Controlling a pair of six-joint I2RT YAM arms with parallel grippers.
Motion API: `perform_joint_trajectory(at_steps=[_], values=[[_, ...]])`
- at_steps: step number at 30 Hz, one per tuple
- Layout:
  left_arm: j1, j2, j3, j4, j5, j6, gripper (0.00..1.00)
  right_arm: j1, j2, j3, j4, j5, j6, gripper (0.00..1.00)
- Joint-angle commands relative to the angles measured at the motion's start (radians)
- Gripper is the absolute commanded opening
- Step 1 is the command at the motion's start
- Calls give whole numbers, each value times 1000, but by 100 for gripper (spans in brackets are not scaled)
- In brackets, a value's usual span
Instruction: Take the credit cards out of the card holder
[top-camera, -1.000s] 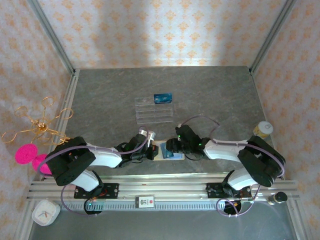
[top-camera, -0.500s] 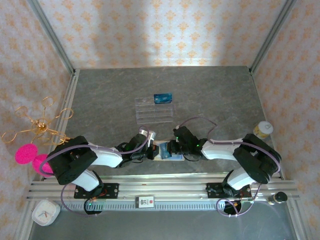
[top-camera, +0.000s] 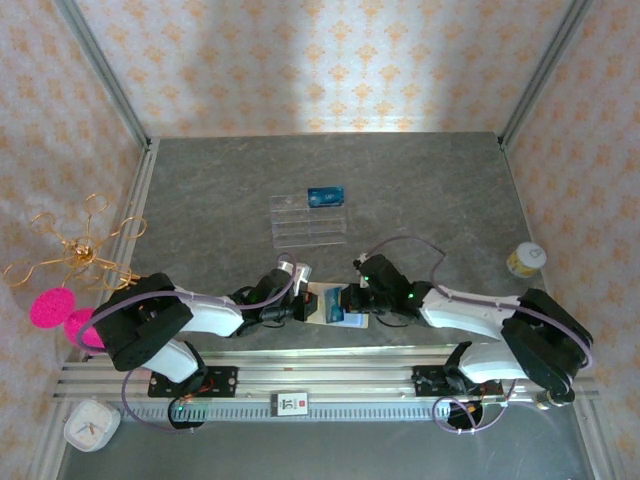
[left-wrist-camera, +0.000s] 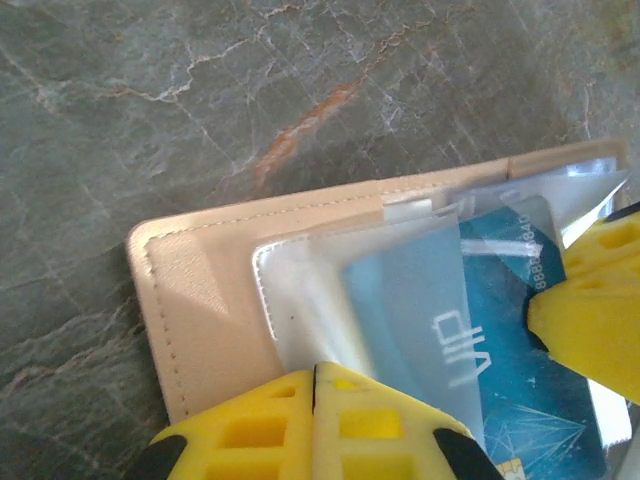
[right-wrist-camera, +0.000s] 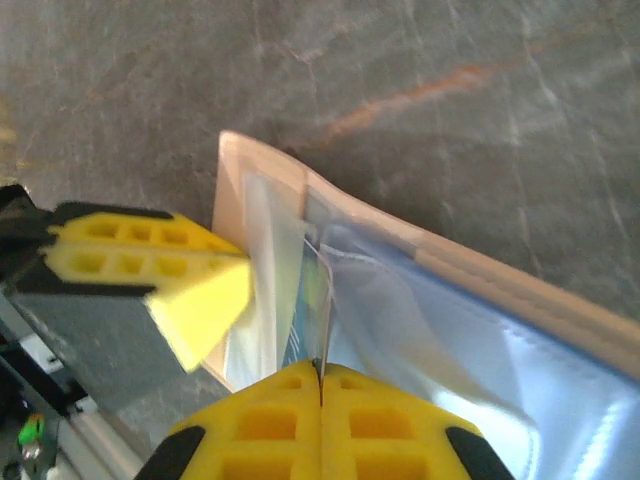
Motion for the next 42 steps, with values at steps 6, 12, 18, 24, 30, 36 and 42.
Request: perform_joint_trajectory(at_steps=[6,12,18,24,30,36,42], values=[[10,16,-37,-32,0,-9,0,-23,56,-41,-3,-159,10,0],[9,-70,-37,-54,14,2,0,-17,73,2,-4,-62,17,0],[7,-151,-15,-101,2,9,12,-3,91,21,-7,-21,-15,0],[5,-212,10,-160,-24,40,18,14,172,69,25,-23,-79,0],[6,-135,0,-155,-49,27,11,32,227,129,34,-3,-98,0],[9,-49,-40,-94,-39,-1,0,33,171,122,5,61,-100,15],[8,-56,-52,-65,-28,-3,0,26,13,105,-56,172,-95,34]])
